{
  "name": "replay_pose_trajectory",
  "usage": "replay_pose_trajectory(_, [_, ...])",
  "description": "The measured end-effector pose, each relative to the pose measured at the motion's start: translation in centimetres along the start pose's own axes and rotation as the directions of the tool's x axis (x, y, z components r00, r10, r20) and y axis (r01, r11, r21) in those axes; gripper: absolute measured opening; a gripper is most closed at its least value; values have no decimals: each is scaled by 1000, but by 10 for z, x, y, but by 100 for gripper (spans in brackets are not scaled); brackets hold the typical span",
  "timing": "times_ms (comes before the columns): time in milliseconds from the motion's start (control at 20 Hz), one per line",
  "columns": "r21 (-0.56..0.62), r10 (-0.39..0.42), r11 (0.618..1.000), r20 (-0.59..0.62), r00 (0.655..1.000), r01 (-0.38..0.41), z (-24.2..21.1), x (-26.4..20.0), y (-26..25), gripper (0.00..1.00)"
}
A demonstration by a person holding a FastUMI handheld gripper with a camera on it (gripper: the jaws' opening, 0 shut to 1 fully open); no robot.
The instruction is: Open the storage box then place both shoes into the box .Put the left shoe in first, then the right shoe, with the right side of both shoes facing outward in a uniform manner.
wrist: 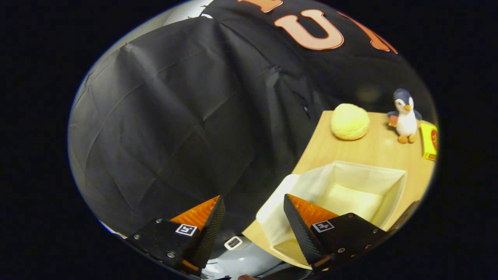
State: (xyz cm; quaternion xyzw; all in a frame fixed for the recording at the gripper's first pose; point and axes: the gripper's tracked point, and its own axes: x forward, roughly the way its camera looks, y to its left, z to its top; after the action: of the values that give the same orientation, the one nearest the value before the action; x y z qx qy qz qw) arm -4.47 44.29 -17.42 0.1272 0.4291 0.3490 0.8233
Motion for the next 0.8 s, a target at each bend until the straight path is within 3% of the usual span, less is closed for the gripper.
replay_pose_trajectory(400, [-54, -246, 966, 96, 964, 252, -21, -92, -127, 96])
replay_pose_trajectory(800, [-3, -460, 888, 35, 887, 461, -86, -150, -245, 96])
